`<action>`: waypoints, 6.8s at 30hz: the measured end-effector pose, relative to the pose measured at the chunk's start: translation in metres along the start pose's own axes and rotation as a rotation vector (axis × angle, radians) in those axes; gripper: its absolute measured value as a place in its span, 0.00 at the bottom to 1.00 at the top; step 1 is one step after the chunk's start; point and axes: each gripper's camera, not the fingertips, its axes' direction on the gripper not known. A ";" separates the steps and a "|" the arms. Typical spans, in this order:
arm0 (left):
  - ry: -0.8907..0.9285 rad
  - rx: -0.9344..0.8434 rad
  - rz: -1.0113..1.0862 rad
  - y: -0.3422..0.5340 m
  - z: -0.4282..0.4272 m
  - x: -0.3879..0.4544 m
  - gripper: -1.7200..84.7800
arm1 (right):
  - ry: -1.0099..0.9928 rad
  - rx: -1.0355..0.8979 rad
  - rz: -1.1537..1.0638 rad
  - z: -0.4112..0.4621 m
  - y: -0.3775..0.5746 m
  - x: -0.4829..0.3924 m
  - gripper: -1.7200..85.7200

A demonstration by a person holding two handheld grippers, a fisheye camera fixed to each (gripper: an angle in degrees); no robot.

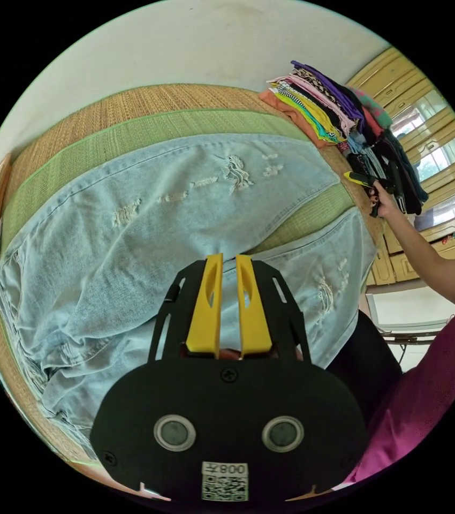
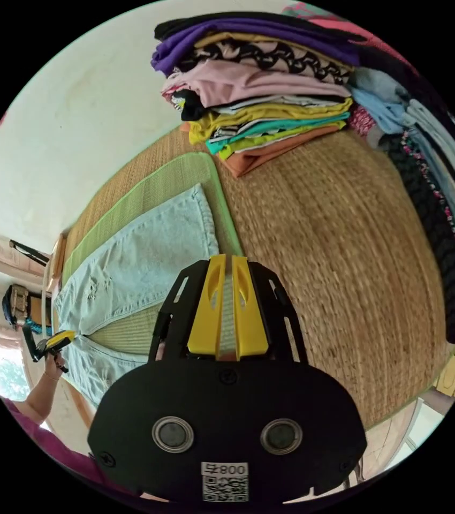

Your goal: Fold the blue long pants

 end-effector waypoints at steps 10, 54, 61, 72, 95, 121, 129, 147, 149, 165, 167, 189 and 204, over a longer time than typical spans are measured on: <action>-0.107 -0.106 0.013 0.012 0.023 0.027 0.05 | 0.130 -0.131 -0.060 -0.021 0.105 -0.003 0.08; -0.090 -0.023 -0.124 0.061 0.020 0.034 0.02 | 0.174 -0.141 -0.199 -0.048 0.147 -0.109 0.02; -0.025 0.004 -0.215 0.087 0.019 0.019 0.02 | 0.176 -0.192 -0.213 -0.023 0.150 -0.134 0.02; -0.026 -0.083 -0.402 0.206 0.025 -0.001 0.02 | 0.091 -0.204 -0.317 0.001 0.182 -0.192 0.02; -0.103 0.071 -0.357 0.175 0.068 -0.107 0.02 | -0.122 -0.119 -0.542 0.119 -0.051 -0.408 0.02; 0.060 0.300 -0.400 0.383 0.081 -0.170 0.02 | -0.173 -0.098 -0.532 0.162 -0.023 -0.415 0.02; -0.042 0.393 -0.643 0.548 0.050 -0.201 0.04 | -0.174 -0.136 -0.580 0.169 0.009 -0.468 0.03; -0.128 0.395 -0.728 0.677 0.089 -0.241 0.02 | -0.328 -0.261 -1.414 0.216 0.224 -0.882 0.10; -0.161 0.400 -0.721 0.681 0.092 -0.238 0.02 | -0.295 -0.296 -1.470 0.234 0.239 -0.899 0.10; -0.122 0.502 -0.669 0.703 0.075 -0.233 0.02 | -0.520 -0.319 -1.248 0.246 0.191 -0.867 0.03; -0.159 0.587 -0.622 0.701 0.053 -0.229 0.03 | -0.621 -0.326 -1.129 0.242 0.163 -0.847 0.03; -0.361 0.228 -0.530 0.620 0.070 -0.304 0.08 | -0.809 -0.348 -0.893 0.254 0.114 -0.767 0.03; -0.322 0.332 -0.631 0.618 0.067 -0.340 0.03 | -0.702 -0.345 -1.192 0.253 0.195 -0.803 0.03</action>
